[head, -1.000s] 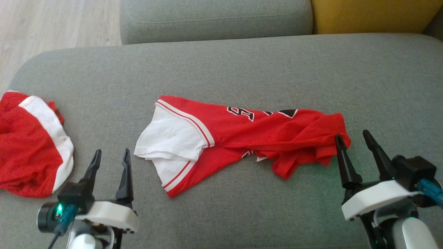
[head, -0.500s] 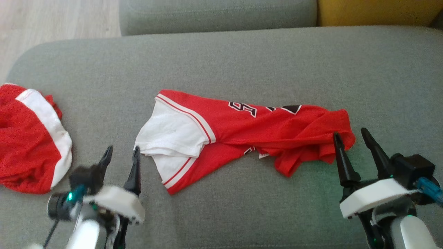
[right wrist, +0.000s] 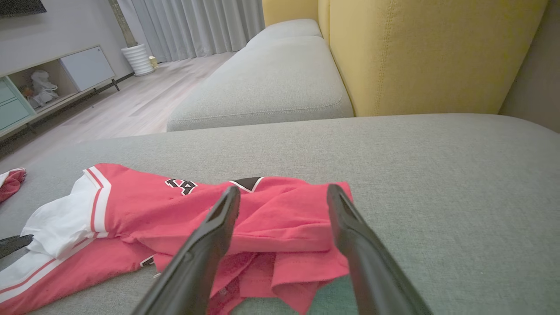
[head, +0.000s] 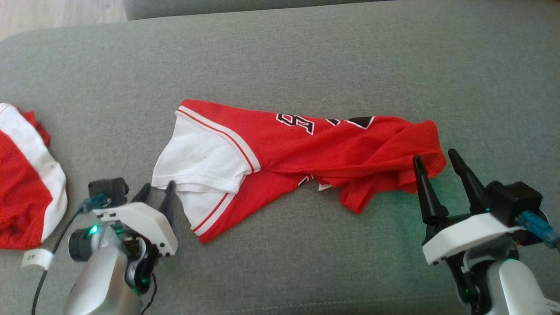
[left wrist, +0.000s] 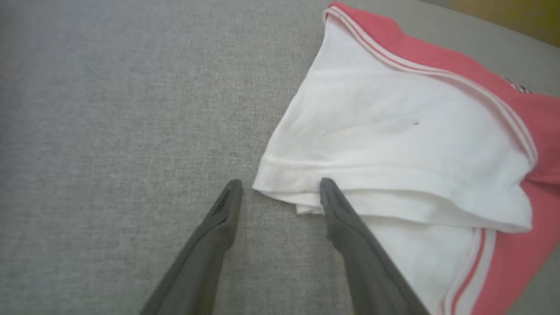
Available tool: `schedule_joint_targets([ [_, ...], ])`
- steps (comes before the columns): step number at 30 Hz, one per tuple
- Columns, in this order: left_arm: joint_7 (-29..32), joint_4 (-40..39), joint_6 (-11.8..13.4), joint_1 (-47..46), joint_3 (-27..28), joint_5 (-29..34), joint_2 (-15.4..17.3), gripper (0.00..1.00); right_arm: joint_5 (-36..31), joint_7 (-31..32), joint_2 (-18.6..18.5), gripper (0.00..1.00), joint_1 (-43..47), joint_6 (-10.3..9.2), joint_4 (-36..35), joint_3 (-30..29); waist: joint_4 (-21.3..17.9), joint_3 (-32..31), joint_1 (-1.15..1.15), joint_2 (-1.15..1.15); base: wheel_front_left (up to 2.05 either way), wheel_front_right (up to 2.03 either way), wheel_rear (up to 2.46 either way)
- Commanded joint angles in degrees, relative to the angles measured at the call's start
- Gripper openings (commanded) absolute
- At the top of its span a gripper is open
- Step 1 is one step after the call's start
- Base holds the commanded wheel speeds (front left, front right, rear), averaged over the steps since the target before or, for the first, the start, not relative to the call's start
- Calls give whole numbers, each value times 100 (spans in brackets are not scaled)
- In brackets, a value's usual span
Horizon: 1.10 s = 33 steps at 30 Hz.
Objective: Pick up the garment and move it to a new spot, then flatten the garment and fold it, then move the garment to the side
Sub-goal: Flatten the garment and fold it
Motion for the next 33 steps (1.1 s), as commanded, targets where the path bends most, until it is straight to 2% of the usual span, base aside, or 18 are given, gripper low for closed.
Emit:
schedule_joint_targets([
  [1, -56, -39, -70, -307, 206, -70, 71, 0, 45, -22, 20, 100, -211, 43, -179, 129, -37, 15, 0, 0, 0, 0, 0],
  [7, -313, 155, -134, -404, 149, -38, 102, 0, 62, -19, 26, 100, -208, 43, -151, 57, -21, 29, 0, 0, 0, 0, 0],
  [12, -714, 174, -49, -475, 104, 89, 130, 0, 30, 14, 33, 100, -212, 43, -65, -191, -2, 0, 0, 0, 0, 0, 0],
  [18, -837, 107, -3, -481, 27, 118, 78, 0, 30, 407, -19, 100, -204, 43, 421, -534, 48, 28, 0, 0, 0, 0, 0],
  [27, -882, -36, 12, -579, -81, 131, 39, 0, 370, 754, -207, 100, -745, 43, 1162, -444, 142, 174, 0, 0, 0, 0, 0],
  [28, -892, -48, 18, -585, -85, 128, 39, 0, 454, 821, -221, 87, -793, 43, 1237, -415, 151, 183, 0, 0, 0, 0, 0],
  [29, -908, -63, 25, -588, -84, 123, 40, 0, 524, 856, -242, 52, -841, 43, 1294, -391, 160, 188, 0, 0, 0, 0, 0],
  [31, -964, -104, 29, -588, -81, 112, 45, 0, 625, 869, -297, 0, -918, 43, 1368, -352, 183, 192, 0, 0, 0, 0, 0],
  [33, -1056, -188, 29, -580, -71, 102, 55, 0, 726, 810, -355, 0, -970, 43, 1357, -316, 203, 187, 0, 0, 0, 0, 0],
])
